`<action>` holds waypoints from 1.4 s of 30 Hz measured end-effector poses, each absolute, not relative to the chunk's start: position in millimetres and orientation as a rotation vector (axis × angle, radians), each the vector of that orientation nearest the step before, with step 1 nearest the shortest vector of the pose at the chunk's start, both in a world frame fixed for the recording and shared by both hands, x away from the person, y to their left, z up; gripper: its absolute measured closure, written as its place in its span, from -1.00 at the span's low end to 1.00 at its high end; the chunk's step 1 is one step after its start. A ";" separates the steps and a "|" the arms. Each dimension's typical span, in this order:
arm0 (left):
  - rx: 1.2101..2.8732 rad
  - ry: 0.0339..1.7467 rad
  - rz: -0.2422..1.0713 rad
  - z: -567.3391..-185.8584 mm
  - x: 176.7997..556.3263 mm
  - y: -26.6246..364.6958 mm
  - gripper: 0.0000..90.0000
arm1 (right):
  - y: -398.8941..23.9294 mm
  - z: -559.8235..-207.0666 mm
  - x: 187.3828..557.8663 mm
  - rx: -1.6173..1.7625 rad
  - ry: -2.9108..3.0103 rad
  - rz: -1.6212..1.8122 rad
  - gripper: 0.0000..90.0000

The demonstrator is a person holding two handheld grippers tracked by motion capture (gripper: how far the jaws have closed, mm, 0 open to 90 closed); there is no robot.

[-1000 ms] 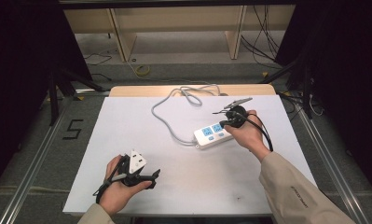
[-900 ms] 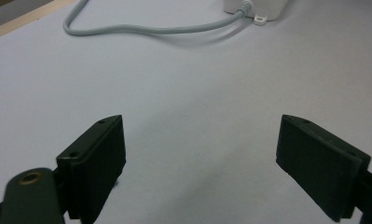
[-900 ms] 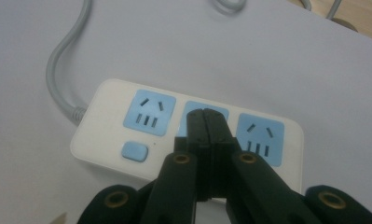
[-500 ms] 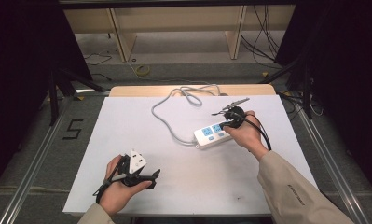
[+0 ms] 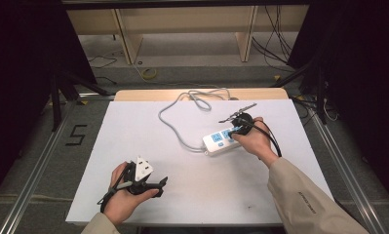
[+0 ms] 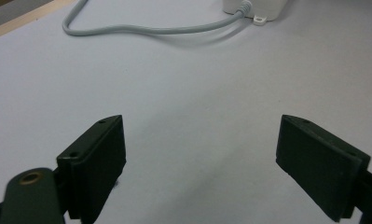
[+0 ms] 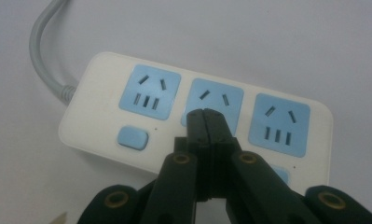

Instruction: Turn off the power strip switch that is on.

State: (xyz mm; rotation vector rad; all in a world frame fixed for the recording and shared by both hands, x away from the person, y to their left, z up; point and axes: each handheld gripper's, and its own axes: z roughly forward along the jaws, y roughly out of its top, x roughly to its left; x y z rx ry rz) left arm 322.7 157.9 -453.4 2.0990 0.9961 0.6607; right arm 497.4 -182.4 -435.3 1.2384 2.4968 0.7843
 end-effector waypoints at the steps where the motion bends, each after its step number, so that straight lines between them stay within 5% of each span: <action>1: 2.099 0.996 0.661 -453.4 322.7 157.9 -0.66 | -182.0 -435.9 497.5 1.241 2.497 0.780 1.00; 42: 2.099 0.994 0.659 -453.5 322.6 157.7 -0.66 | -174.7 -437.7 505.1 1.276 2.567 0.670 1.00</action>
